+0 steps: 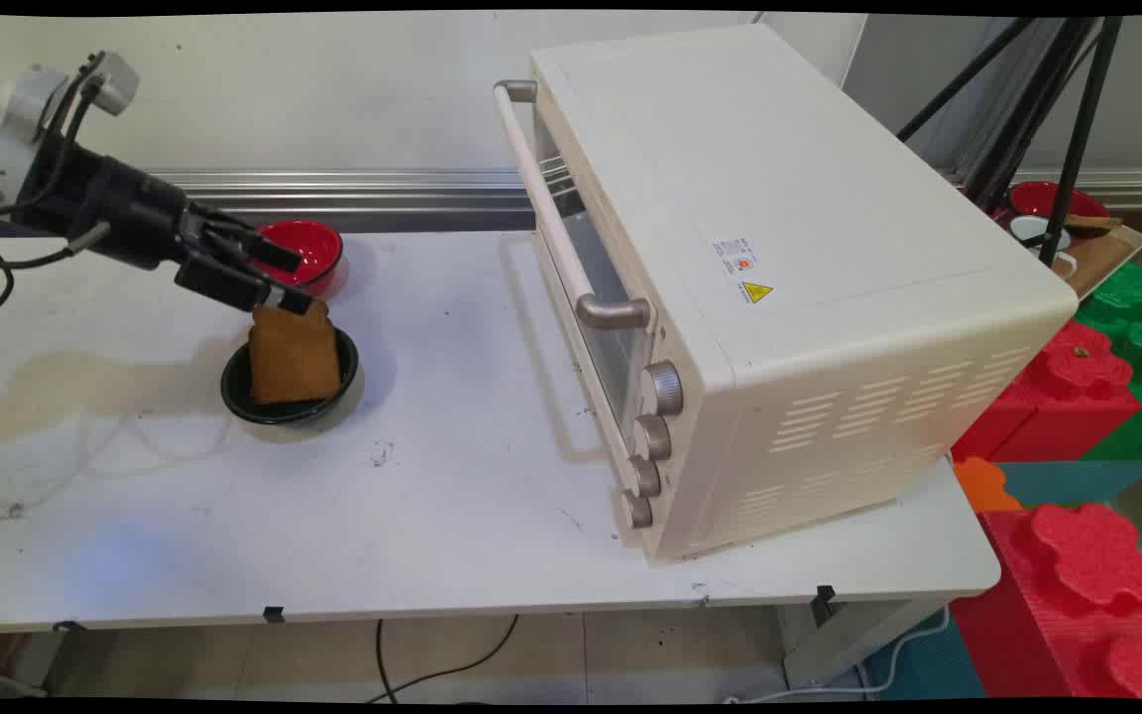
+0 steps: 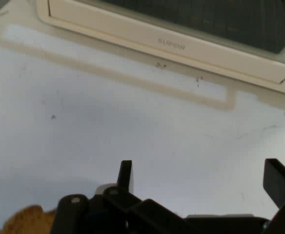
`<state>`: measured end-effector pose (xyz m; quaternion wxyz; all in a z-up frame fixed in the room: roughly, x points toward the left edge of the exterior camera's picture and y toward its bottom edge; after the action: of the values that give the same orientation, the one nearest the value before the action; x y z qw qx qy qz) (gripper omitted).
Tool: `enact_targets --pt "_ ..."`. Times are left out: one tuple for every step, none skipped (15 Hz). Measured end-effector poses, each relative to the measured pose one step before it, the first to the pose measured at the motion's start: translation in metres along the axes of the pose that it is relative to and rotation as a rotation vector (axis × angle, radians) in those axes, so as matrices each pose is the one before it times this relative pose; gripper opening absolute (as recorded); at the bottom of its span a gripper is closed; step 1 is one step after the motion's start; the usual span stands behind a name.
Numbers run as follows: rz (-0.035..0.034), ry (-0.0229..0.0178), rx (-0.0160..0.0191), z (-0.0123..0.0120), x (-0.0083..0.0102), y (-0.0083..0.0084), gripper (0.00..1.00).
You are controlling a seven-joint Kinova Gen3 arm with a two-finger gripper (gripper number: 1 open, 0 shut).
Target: Open the oven
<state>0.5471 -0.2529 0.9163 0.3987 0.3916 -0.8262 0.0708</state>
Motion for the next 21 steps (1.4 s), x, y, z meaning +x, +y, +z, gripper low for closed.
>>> enact_targets --pt "0.00476 0.00447 0.00179 -0.00108 0.00248 0.00014 1.00" --pt "0.00687 0.00639 0.00342 -0.00159 0.00377 0.00026 1.00" --pt "0.00989 0.00930 0.00312 -0.00186 0.00560 0.00043 1.00" --pt "0.01165 0.00970 0.00371 -0.00188 0.00623 0.00048 1.00" --pt "0.01035 0.00807 0.00231 -0.00134 0.00563 0.00037 1.00" --pt "0.01250 0.00892 0.00163 -0.00120 0.00707 0.00073 1.00" --pt "0.01049 0.00812 0.00180 -0.00060 0.00722 0.00066 1.00" --pt "0.00810 0.00705 0.00153 -0.00020 0.00627 0.00046 1.00" --pt "0.00584 0.00486 0.00137 0.00013 0.00436 0.00045 1.00" --pt "0.00882 0.00767 0.00191 0.00021 0.00629 0.00069 1.00" --pt "0.01318 0.00901 0.00203 0.00079 0.00770 0.00100 1.00" --pt "0.01371 0.00838 0.00217 0.00124 0.00762 0.00111 1.00" --pt "0.01088 0.00631 0.00149 0.00133 0.00627 0.00092 1.00" --pt "0.00691 0.00421 0.00060 0.00111 0.00421 0.00066 1.00" --pt "0.00957 0.00605 0.00085 0.00172 0.00604 0.00097 1.00" --pt "0.01111 0.00617 0.00051 0.00243 0.00695 0.00126 1.00" --pt "0.01149 0.00575 0.00015 0.00277 0.00689 0.00133 1.00" --pt "0.00919 0.00471 -0.00011 0.00254 0.00576 0.00107 1.00" --pt "0.00910 0.00540 -0.00067 0.00315 0.00677 0.00142 1.00" --pt "0.00645 0.00508 -0.00081 0.00319 0.00647 0.00131 1.00" --pt "0.00535 0.00401 -0.00138 0.00303 0.00552 0.00099 1.00"
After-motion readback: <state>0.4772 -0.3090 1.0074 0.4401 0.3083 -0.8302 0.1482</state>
